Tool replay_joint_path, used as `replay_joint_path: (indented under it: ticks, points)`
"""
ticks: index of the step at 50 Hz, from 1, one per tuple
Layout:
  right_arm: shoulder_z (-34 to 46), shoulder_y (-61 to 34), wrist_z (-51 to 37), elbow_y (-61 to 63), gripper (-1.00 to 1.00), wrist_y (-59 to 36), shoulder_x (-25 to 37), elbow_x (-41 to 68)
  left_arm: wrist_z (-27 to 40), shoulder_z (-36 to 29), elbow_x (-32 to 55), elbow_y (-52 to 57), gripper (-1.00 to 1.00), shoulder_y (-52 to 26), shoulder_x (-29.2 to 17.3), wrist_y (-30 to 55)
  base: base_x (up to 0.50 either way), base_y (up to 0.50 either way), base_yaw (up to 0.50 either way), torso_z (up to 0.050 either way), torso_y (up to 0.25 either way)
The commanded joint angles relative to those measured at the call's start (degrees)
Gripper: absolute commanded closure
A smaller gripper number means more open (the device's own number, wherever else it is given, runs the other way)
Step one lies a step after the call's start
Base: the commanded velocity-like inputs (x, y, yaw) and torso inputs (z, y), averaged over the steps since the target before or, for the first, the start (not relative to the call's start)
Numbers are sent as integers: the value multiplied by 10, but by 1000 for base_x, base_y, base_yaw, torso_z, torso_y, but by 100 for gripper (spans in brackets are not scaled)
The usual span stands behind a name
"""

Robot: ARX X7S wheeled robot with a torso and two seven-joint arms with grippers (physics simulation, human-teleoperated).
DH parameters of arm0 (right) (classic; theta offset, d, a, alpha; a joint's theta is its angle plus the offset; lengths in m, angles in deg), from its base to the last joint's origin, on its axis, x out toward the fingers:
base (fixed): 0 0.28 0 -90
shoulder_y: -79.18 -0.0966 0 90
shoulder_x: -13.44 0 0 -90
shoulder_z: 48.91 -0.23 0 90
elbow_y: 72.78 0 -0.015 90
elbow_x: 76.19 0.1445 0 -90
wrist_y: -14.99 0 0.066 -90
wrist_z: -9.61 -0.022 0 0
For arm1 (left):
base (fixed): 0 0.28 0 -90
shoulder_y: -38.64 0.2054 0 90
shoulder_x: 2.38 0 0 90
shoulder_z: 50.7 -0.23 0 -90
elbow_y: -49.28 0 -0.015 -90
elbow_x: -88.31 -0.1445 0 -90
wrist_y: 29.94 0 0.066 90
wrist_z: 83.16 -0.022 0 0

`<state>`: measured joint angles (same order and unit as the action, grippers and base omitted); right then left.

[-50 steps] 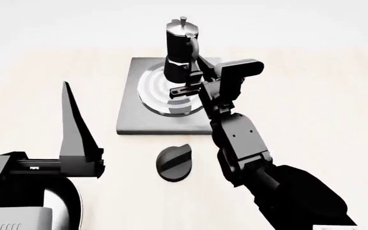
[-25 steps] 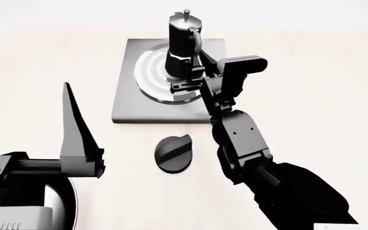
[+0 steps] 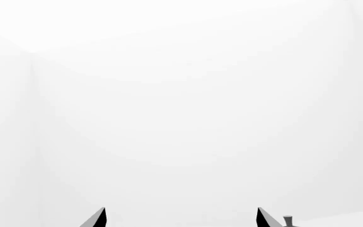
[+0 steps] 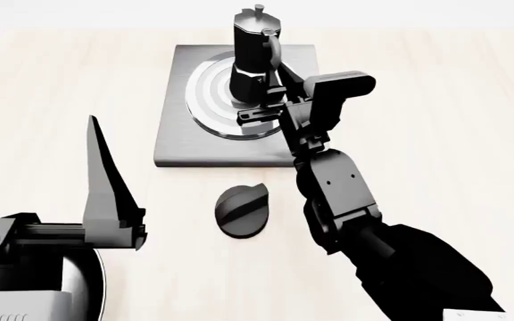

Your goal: Turn on the stove and put the moka pot on it.

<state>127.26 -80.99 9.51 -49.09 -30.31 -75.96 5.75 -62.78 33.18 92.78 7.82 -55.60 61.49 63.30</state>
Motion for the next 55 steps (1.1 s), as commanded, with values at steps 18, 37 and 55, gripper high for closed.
replay_joint_path:
  ticks: [18, 37, 55]
  points:
    - [3, 6, 5, -9, -100, -16, -2, 10, 3, -4, 2, -7, -100, -1, -1, -9, 0, 0, 0, 0, 0]
    - [32, -21, -99, 193, -100, -6, 90, -44, 6, 1, 7, 6, -100, -4, -6, 6, 0, 0, 0, 0, 0]
    - [28, -147, -281, 504, -100, -19, 244, -126, 10, 35, 67, 100, -100, -163, -37, 206, 0, 0, 0, 0, 0]
